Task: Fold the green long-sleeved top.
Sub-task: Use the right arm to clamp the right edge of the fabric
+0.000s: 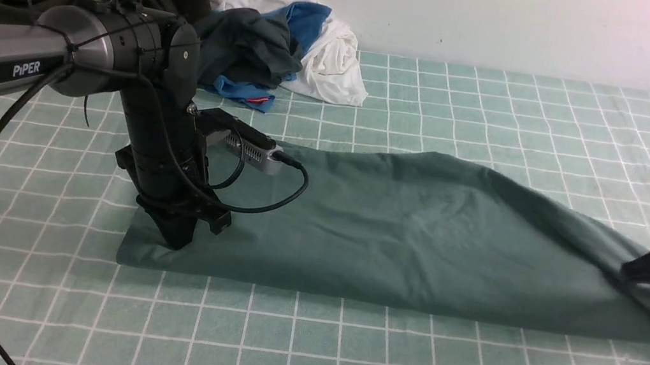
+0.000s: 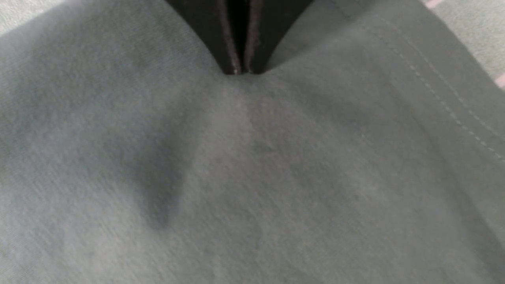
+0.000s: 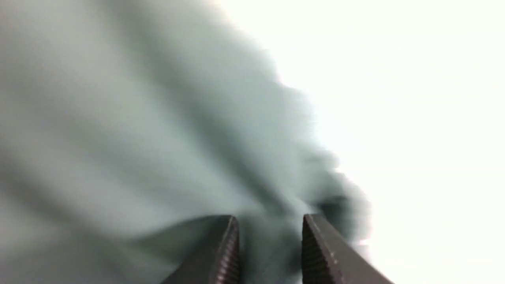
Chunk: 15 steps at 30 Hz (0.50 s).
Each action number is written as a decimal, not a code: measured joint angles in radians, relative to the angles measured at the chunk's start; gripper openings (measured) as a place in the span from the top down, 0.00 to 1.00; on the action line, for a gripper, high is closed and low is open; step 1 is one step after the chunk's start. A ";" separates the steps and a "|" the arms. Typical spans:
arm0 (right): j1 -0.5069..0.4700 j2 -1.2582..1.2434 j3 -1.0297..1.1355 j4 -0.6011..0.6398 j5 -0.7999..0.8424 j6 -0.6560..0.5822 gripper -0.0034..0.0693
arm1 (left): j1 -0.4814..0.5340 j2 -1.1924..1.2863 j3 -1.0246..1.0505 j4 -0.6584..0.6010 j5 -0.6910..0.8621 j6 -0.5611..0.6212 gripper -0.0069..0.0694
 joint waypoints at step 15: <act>-0.211 -0.121 -0.155 0.421 0.071 -0.240 0.56 | 0.000 0.000 0.000 0.000 -0.018 0.000 0.91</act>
